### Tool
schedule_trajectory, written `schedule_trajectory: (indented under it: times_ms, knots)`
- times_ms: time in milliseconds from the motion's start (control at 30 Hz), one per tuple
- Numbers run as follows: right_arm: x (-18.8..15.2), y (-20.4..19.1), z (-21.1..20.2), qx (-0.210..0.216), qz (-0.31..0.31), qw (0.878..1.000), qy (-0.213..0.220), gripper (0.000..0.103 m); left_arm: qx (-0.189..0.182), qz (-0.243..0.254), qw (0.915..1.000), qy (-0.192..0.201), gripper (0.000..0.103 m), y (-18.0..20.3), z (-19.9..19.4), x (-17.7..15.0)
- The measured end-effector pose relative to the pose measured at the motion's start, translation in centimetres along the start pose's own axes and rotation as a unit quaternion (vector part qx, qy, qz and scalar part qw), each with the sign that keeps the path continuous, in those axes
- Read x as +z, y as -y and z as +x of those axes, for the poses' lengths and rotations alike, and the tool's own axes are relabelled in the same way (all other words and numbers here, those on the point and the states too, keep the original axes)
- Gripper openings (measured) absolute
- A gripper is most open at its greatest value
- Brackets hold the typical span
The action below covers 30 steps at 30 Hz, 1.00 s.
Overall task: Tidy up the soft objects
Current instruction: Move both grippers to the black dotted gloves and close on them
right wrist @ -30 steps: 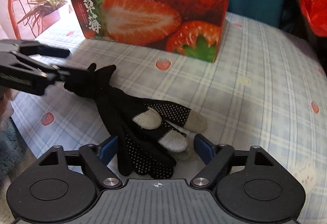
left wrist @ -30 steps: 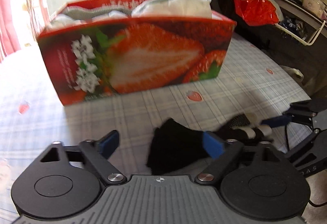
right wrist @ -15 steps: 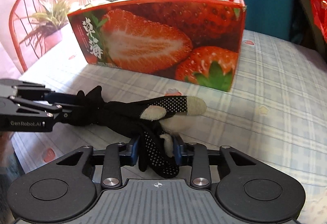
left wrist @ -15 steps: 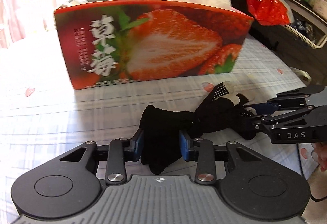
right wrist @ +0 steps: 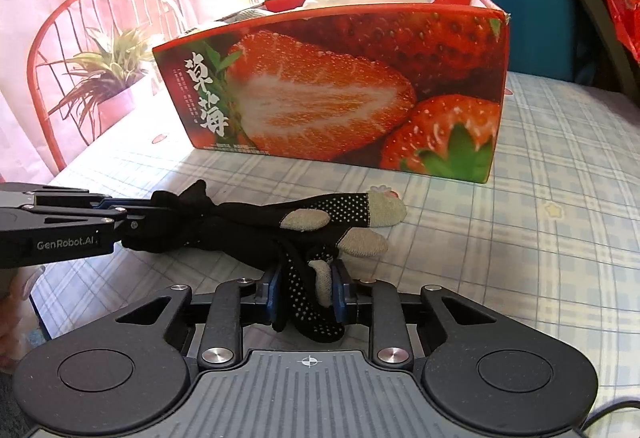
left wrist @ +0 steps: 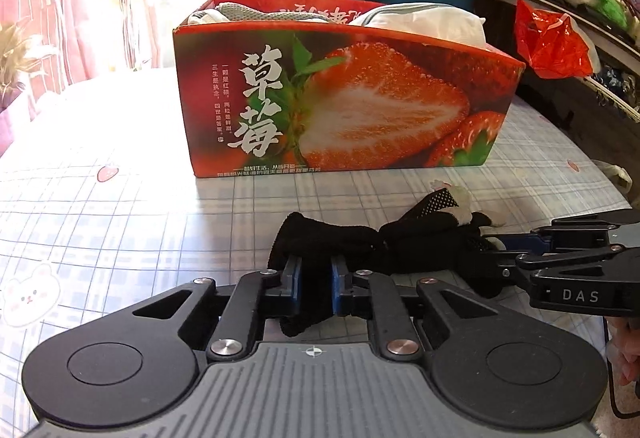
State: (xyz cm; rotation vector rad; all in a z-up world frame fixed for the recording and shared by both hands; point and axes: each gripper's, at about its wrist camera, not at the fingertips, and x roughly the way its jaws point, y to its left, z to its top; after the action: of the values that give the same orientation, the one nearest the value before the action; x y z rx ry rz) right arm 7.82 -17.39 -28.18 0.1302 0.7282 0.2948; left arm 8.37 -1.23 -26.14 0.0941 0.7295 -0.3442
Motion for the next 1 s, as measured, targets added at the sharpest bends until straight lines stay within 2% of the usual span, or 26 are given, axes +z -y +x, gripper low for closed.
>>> schedule_trajectory:
  times_ms: [100,200,233,367,433,467,600,667,733,833,1000]
  knots:
    - [-0.2,0.0,-0.3,0.000,0.002,1.000,0.002,0.023,0.002,0.001,1.0000,-0.001,0.015,0.2,0.0,-0.1]
    - [-0.5,-0.1,-0.6,-0.002,0.002,1.000,0.005,0.023,0.005,0.001,1.0000,-0.002,0.020,0.3,0.0,-0.1]
    - [-0.6,0.0,-0.7,-0.002,0.002,1.000,0.005,0.023,0.007,0.001,1.0000,-0.002,0.027,0.3,0.1,-0.1]
    - [-0.6,0.1,-0.9,-0.002,0.004,1.000,0.006,0.023,0.009,0.000,1.0000,-0.001,0.037,0.3,0.2,0.0]
    - [-0.6,0.1,-1.0,-0.002,0.003,1.000,0.006,0.023,0.017,0.003,0.9999,0.002,0.050,0.3,0.2,0.0]
    - [-0.6,0.1,-1.0,-0.001,0.004,1.000,0.006,0.023,0.015,0.002,0.9999,0.003,0.050,0.3,0.3,-0.1]
    - [-0.7,0.2,-1.0,-0.003,0.009,1.000,0.007,0.023,-0.001,-0.004,1.0000,0.001,0.047,0.2,0.6,-0.3]
    - [-0.7,0.2,-0.9,-0.003,0.011,1.000,0.007,0.023,-0.011,-0.005,0.9999,0.002,0.037,0.2,0.5,-0.3]
    - [-0.7,0.2,-0.9,-0.003,0.010,1.000,0.007,0.023,-0.018,-0.007,0.9998,0.003,0.019,0.2,0.4,-0.4]
    - [-0.8,0.2,-0.9,-0.003,0.011,1.000,0.008,0.023,-0.025,-0.007,0.9996,0.008,0.014,0.3,0.1,-0.5]
    - [-0.7,0.4,-1.3,-0.005,0.014,1.000,0.018,0.022,-0.036,-0.016,0.9990,0.023,0.013,0.3,-0.5,-0.3]
